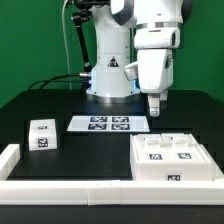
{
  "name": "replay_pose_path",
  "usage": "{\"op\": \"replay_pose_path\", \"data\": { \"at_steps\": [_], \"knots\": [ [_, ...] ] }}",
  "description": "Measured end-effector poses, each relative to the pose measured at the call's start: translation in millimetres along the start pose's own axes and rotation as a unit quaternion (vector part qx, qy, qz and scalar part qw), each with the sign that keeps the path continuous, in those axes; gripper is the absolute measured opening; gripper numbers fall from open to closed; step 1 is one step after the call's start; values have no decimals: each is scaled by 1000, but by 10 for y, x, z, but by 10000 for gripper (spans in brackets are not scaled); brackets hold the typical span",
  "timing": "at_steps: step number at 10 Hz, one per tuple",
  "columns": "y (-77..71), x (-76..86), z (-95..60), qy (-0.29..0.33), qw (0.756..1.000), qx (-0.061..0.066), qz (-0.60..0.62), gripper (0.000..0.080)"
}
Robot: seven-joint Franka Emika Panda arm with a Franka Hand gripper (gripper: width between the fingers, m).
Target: Assemble cabinet
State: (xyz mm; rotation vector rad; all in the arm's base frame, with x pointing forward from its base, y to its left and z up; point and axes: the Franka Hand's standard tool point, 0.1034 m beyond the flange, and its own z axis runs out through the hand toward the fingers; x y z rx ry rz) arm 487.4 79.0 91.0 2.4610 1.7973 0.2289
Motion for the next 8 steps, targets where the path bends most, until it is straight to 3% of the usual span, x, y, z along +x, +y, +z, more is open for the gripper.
{"op": "replay_pose_path", "data": {
  "at_steps": [1,4,8],
  "knots": [
    [-31,-2,7,10,998,-6,63,797],
    [-173,-4,151,29,973,2,229,797],
    [-164,3,151,31,937,11,349,797]
  ]
}}
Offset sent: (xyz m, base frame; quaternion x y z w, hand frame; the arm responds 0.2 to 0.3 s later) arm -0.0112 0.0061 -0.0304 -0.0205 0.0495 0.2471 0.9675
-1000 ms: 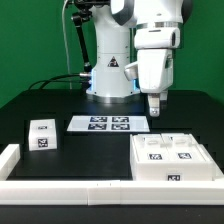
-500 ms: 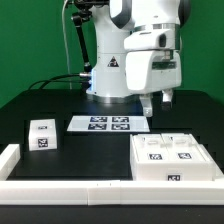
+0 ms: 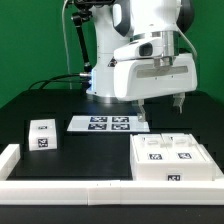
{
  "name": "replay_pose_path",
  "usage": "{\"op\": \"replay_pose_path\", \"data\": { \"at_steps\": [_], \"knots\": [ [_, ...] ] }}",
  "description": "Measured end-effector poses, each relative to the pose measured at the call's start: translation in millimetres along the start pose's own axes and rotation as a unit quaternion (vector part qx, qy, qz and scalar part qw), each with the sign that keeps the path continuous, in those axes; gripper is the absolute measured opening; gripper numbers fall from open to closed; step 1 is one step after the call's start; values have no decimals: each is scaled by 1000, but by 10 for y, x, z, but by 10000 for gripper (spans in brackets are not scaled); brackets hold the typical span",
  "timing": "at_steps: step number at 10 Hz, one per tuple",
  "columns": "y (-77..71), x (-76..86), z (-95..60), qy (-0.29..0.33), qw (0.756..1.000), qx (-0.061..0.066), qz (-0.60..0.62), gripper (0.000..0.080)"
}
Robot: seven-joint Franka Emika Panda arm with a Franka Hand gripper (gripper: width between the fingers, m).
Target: Assemble cabinet
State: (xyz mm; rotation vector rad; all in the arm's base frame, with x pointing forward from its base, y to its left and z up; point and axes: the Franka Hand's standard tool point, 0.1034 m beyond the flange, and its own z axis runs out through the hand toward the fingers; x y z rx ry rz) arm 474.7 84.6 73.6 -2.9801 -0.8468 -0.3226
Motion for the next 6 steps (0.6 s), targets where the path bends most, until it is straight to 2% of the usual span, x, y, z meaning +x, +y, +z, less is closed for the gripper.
{"op": "replay_pose_path", "data": {
  "at_steps": [2,6],
  "knots": [
    [-31,-44,86,3,994,4,111,797],
    [-18,-96,238,-4,977,8,213,797]
  ]
}}
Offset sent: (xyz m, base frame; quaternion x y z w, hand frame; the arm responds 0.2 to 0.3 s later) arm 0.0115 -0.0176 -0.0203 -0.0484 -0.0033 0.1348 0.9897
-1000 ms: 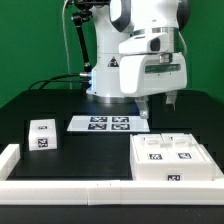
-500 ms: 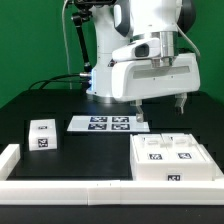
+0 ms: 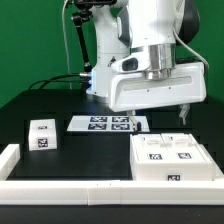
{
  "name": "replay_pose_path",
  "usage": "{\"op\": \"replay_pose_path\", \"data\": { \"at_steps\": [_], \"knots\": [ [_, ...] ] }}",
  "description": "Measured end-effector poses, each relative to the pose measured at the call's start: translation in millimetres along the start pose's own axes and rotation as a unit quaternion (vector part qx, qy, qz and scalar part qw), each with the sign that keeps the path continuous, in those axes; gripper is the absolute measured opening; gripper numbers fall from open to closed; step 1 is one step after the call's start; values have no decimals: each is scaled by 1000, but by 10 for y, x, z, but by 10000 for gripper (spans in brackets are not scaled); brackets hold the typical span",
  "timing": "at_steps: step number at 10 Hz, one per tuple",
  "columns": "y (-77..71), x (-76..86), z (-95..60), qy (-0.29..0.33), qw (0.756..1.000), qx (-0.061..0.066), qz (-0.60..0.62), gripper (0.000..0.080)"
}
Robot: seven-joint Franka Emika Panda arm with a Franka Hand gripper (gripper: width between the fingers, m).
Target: Assemble cabinet
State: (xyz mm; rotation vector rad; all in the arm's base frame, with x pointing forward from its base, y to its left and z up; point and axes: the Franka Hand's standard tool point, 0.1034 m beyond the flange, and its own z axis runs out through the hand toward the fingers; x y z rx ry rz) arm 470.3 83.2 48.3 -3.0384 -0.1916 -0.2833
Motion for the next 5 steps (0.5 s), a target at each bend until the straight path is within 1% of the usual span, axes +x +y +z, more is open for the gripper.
{"op": "replay_pose_path", "data": {
  "at_steps": [1,3,4,5],
  "knots": [
    [-8,-2,1,0,1000,1,27,797],
    [2,-10,10,-1,1000,1,18,797],
    [85,6,66,-3,1000,0,4,797],
    [116,47,160,-1,1000,2,5,797]
  ]
}}
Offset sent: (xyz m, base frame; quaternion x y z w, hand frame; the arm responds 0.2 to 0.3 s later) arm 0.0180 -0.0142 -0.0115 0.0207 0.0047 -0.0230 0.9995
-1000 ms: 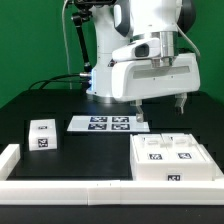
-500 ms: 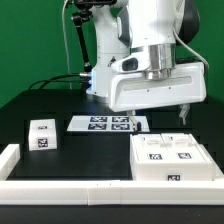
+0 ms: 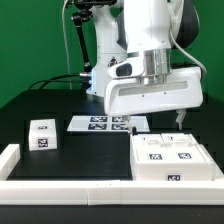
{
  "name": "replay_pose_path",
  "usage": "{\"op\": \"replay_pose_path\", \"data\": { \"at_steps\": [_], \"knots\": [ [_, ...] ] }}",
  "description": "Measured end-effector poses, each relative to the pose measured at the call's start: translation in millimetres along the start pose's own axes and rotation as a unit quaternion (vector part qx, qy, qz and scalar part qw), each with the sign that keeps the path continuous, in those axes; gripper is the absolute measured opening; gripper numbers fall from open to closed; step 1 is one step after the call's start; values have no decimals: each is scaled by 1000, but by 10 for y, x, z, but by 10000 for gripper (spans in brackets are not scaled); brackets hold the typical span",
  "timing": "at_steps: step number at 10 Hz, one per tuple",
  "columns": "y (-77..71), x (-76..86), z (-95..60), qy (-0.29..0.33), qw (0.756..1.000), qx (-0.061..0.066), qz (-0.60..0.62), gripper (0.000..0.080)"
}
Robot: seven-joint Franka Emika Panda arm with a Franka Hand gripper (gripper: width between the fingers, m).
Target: Assemble cabinet
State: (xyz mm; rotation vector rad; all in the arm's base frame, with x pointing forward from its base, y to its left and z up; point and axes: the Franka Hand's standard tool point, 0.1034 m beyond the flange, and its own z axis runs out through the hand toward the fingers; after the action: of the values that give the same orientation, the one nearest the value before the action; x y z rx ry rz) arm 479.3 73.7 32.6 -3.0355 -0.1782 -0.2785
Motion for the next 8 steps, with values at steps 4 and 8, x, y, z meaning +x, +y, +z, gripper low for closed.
{"op": "replay_pose_path", "data": {
  "at_steps": [4,8],
  "knots": [
    [64,164,297,8,1000,5,-9,797],
    [27,161,330,6,1000,6,-9,772]
  ]
}}
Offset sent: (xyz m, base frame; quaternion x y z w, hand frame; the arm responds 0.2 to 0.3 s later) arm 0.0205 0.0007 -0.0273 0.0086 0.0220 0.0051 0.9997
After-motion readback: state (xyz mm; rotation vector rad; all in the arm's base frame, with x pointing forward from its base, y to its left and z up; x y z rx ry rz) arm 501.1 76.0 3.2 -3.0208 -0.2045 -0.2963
